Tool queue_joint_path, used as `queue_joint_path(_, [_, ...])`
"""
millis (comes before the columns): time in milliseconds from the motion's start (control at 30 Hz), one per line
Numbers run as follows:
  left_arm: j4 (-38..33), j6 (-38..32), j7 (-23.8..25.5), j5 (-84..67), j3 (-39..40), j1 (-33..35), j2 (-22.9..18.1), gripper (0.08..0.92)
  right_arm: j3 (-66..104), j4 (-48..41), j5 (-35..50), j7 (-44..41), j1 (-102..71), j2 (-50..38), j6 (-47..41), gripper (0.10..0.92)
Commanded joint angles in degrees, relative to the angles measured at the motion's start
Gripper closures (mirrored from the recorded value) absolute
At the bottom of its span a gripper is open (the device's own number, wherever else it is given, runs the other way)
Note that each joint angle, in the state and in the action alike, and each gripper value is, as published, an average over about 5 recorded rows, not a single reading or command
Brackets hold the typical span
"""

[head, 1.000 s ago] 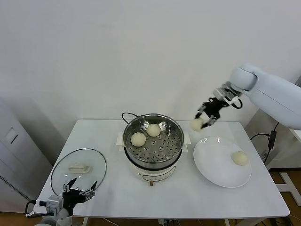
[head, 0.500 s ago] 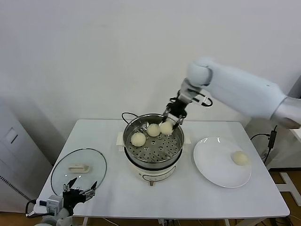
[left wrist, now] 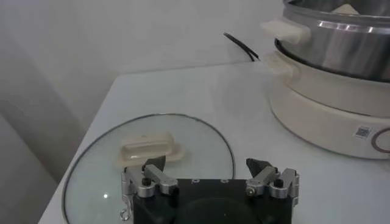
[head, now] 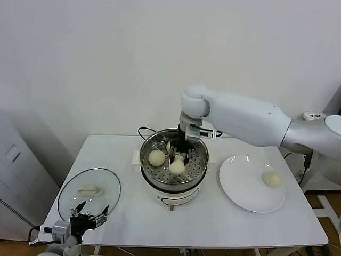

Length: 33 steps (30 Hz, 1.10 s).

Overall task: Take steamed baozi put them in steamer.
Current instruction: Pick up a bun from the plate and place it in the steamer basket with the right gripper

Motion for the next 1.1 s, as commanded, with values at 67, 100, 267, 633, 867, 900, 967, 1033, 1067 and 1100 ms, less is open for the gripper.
queue_joint_path(67, [0.27, 0.07, 0.01, -0.04, 0.21, -0.36, 0.02, 0.177, 1.08, 1.75, -7.03, -0.2, -4.83, 1.83, 3.64, 0.567])
queue_joint_path(100, [0.33, 0.07, 0.01, -0.05, 0.22, -0.39, 0.04, 0.177, 1.25, 1.64, -7.47, -0.19, -5.19, 1.88, 3.7, 0.567])
queue_joint_path(267, [0.57, 0.05, 0.01, -0.14, 0.24, -0.53, 0.17, 0.177, 1.7, 1.49, -8.97, -0.14, -6.7, 2.05, 4.07, 0.567])
queue_joint_path(633, [0.93, 0.0, 0.04, -0.36, 0.26, -0.7, 0.3, 0.177, 3.41, 0.96, -10.37, -0.12, -6.39, 1.9, 3.77, 0.397])
queue_joint_path(867, [0.78, -0.01, 0.03, -0.37, 0.14, -0.78, 0.44, 0.177, 7.23, -5.17, -6.75, -0.88, -1.97, -0.16, -1.4, 0.221])
queue_joint_path(900, [0.75, -0.01, 0.03, -0.39, 0.12, -0.79, 0.49, 0.177, 7.6, -6.54, -5.5, -0.95, -1.21, -0.76, -2.8, 0.212])
queue_joint_path(967, [0.72, -0.02, 0.03, -0.42, 0.1, -0.8, 0.59, 0.177, 8.27, -9.45, -2.94, -1.09, 0.24, -2.11, -6.14, 0.205])
queue_joint_path(1033, [0.72, -0.04, 0.03, -0.44, 0.07, -0.79, 0.66, 0.177, 8.65, -12.58, -1.04, -1.32, 1.67, -3.61, -9.24, 0.203])
queue_joint_path(1067, [0.71, -0.05, 0.03, -0.45, 0.05, -0.75, 0.69, 0.177, 8.87, -14.12, -0.38, -1.53, 2.24, -4.32, -10.5, 0.203])
queue_joint_path(1100, [0.68, -0.06, 0.04, -0.47, 0.02, -0.71, 0.73, 0.177, 8.99, -15.68, 0.07, -1.84, 2.71, -5.0, -11.49, 0.203])
